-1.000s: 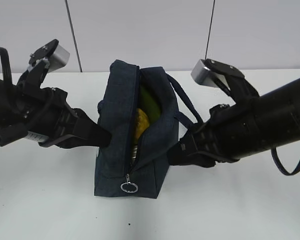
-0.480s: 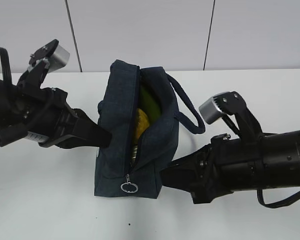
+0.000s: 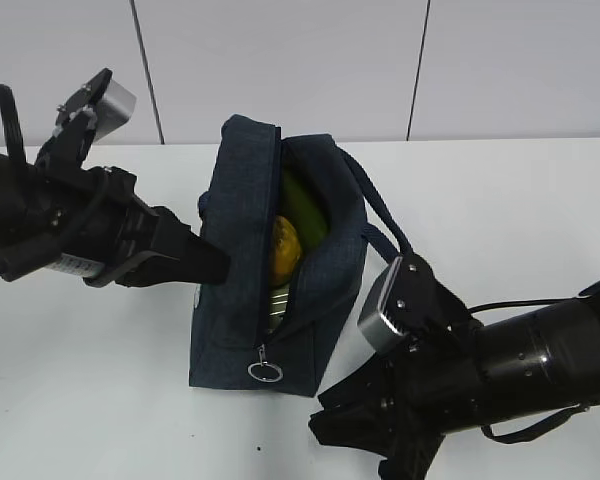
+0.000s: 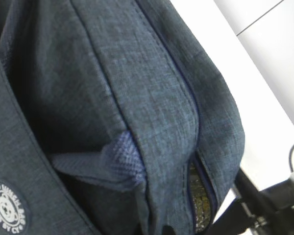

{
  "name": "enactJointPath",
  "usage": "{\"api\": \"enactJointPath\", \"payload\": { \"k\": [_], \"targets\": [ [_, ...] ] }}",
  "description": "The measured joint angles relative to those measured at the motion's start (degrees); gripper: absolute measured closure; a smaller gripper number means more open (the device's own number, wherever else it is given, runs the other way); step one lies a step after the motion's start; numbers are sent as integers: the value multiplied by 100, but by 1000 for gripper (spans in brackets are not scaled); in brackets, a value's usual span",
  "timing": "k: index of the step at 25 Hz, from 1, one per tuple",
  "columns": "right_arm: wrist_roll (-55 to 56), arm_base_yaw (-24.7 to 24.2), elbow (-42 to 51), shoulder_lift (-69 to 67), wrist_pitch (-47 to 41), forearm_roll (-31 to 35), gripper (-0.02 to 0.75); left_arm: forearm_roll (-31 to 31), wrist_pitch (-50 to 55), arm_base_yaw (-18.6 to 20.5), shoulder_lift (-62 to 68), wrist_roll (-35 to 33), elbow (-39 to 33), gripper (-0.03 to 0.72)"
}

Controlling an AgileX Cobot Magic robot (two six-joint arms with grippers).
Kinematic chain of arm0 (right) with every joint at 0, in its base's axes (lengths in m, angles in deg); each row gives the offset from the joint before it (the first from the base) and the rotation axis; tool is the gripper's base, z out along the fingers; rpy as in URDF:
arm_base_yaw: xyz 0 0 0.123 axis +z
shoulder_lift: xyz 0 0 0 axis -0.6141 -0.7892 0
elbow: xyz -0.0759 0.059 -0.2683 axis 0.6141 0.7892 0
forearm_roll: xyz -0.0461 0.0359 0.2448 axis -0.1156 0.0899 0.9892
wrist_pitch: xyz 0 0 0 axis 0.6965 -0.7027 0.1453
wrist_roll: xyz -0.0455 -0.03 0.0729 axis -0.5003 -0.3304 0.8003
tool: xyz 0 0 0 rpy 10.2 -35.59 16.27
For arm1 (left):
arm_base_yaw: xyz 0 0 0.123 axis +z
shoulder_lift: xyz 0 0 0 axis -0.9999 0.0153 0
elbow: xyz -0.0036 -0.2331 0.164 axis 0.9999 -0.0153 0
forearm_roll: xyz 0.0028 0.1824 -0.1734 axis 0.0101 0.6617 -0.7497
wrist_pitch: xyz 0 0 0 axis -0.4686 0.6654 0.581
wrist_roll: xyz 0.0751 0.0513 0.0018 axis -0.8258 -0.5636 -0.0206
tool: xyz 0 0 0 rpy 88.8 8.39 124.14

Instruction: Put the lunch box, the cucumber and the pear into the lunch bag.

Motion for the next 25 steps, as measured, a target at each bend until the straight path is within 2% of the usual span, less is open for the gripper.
{"api": "enactJointPath", "payload": {
  "k": [8, 20, 25],
  "targets": [
    [-685, 0, -490, -612, -253, 12, 456, -43, 75, 0, 0, 0, 0, 701],
    [-866, 0, -942, -948, 13, 12, 447, -49, 96, 0, 0, 0, 0, 701],
    [-866, 0, -1000, -1125, -316, 12, 446, -49, 96, 0, 0, 0, 0, 701]
  ]
}}
